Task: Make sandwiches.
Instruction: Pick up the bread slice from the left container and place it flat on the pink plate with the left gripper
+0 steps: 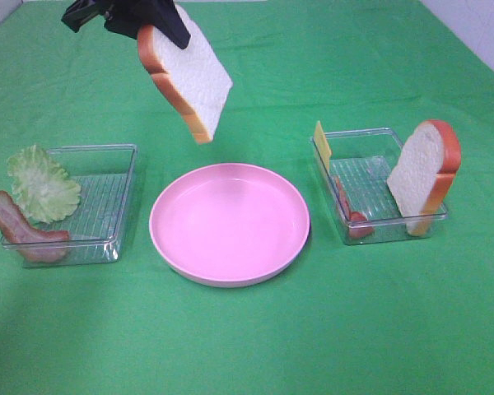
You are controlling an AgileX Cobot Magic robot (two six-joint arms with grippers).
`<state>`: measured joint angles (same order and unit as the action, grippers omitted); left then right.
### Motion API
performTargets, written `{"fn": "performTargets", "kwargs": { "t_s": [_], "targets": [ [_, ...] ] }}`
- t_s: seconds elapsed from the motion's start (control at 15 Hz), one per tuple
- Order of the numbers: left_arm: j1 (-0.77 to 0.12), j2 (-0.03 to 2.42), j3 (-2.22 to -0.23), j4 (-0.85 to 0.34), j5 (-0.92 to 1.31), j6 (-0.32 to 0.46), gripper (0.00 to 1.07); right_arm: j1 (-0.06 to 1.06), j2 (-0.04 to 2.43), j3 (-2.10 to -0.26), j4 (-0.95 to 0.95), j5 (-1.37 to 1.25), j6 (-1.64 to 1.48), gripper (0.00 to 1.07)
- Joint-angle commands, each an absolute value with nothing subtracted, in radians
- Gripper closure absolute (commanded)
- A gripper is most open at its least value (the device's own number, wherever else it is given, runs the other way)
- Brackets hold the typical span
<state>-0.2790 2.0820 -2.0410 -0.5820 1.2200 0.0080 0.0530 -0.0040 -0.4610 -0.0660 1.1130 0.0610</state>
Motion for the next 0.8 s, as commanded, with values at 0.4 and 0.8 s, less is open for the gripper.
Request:
{"fn": "performTargets", "kwargs": {
  "t_s": [0.4, 0.8],
  "targets": [
    [-0.381, 2.164, -2.039, -0.646, 1.284, 0.086, 0.96, 0.046, -0.035, -0.455, -0.061, 1.102, 0.052, 0.11],
    [-0.458, 2.314, -2.039, -0.637, 1.287, 0.077, 0.96, 0.046, -0.035, -0.455, -0.061, 1.102, 0.052, 0.11]
  ]
}}
